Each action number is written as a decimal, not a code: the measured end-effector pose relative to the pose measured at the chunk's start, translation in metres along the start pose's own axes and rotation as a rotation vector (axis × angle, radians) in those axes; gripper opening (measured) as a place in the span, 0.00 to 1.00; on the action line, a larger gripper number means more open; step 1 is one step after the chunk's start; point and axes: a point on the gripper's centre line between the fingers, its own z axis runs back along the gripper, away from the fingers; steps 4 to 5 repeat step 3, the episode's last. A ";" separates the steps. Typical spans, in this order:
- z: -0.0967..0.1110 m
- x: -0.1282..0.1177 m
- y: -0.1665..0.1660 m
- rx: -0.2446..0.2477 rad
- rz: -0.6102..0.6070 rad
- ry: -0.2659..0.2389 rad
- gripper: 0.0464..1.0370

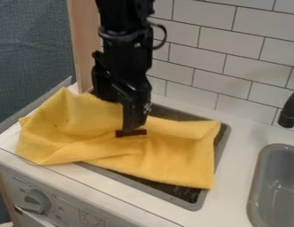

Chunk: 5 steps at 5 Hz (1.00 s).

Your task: Fold the cloth from top left to bottom right

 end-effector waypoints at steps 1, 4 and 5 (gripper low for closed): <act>0.002 -0.003 -0.001 -0.009 0.001 0.001 0.96; 0.003 -0.004 0.001 -0.011 0.021 0.004 0.96; 0.003 -0.004 0.001 -0.011 0.021 0.004 0.96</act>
